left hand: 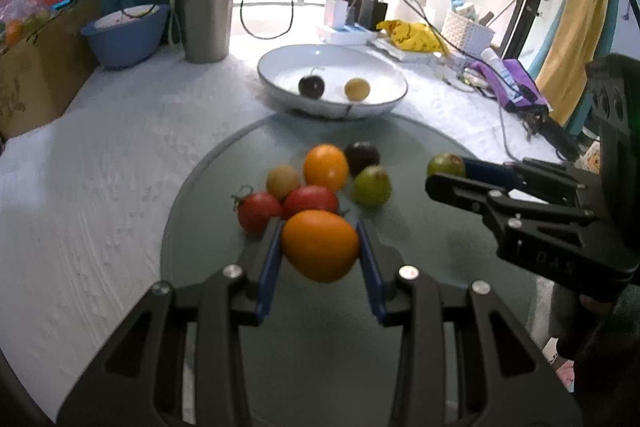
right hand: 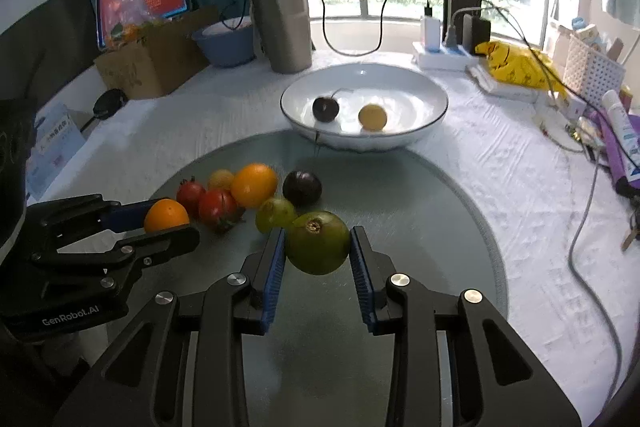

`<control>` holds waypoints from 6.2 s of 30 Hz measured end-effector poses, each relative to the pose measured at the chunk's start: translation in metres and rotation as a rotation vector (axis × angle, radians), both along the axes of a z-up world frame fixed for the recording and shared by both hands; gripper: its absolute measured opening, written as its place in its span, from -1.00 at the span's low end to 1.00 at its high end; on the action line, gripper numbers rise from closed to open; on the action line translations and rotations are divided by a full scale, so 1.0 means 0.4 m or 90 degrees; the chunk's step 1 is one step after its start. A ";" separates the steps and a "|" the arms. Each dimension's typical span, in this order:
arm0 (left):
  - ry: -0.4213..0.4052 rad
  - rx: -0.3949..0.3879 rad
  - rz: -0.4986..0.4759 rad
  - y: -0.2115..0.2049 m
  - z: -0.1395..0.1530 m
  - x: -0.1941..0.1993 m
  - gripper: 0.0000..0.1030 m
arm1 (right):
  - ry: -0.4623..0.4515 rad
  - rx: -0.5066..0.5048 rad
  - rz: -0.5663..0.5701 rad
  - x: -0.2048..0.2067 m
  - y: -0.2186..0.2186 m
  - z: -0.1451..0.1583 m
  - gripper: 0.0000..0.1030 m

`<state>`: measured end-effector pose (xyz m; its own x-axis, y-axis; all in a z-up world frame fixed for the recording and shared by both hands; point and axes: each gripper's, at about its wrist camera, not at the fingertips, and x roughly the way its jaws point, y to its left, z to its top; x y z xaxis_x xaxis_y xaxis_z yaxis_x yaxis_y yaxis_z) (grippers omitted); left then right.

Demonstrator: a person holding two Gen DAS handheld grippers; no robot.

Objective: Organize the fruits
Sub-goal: 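Carry the orange and green fruit into the white bowl and release both, then grasp a red tomato with the left tool while the right tool grasps a green pear, then carry the tomato and green pear into the white bowl and release both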

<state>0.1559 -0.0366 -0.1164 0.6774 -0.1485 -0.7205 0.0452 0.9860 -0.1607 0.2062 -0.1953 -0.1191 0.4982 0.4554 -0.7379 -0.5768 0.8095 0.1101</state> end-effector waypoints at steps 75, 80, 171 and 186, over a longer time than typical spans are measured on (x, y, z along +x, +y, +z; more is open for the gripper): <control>-0.066 -0.019 0.007 0.079 0.102 0.155 -0.10 | -0.050 -0.006 -0.046 0.133 0.048 0.086 0.07; -0.065 -0.024 0.010 0.090 0.090 0.116 -0.10 | -0.047 -0.011 -0.043 0.100 0.054 0.077 0.07; -0.033 0.012 -0.042 0.027 0.053 0.308 -0.43 | -0.030 0.023 -0.035 0.263 0.007 0.025 -0.44; 0.001 0.007 -0.019 0.056 0.009 0.395 -0.41 | -0.011 0.030 -0.088 0.342 -0.009 -0.008 -0.10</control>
